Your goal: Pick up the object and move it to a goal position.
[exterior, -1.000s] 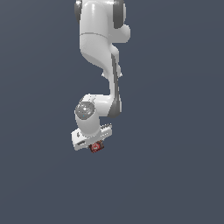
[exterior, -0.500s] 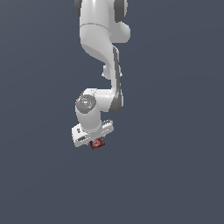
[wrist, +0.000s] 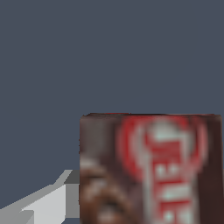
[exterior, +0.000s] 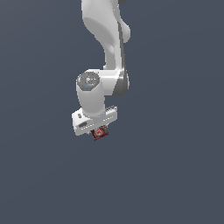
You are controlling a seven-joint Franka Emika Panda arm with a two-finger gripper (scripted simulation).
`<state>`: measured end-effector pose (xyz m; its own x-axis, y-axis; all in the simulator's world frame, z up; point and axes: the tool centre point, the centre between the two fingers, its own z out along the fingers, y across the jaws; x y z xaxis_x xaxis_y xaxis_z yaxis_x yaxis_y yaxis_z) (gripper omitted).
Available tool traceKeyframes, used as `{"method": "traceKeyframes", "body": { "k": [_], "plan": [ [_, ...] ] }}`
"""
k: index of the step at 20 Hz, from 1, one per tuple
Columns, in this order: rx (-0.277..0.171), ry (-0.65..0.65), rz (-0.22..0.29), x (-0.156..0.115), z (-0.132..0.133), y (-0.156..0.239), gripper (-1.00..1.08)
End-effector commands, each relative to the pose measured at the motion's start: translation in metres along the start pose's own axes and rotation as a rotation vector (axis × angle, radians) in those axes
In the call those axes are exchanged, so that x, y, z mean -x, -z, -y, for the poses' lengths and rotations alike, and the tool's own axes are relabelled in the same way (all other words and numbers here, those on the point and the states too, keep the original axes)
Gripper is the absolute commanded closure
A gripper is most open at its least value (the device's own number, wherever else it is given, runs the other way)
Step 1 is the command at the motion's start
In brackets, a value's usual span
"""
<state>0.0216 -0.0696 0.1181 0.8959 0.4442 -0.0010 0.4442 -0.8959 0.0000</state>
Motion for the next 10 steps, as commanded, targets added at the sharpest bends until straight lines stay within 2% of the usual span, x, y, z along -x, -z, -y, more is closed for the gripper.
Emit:
{"method": "traceKeyframes", "body": {
  "k": [1, 10],
  "plan": [
    [0.001, 0.0, 0.0, 0.003, 0.009, 0.026, 1.08],
    [0.001, 0.0, 0.0, 0.015, 0.041, 0.127, 1.08]
  ]
}}
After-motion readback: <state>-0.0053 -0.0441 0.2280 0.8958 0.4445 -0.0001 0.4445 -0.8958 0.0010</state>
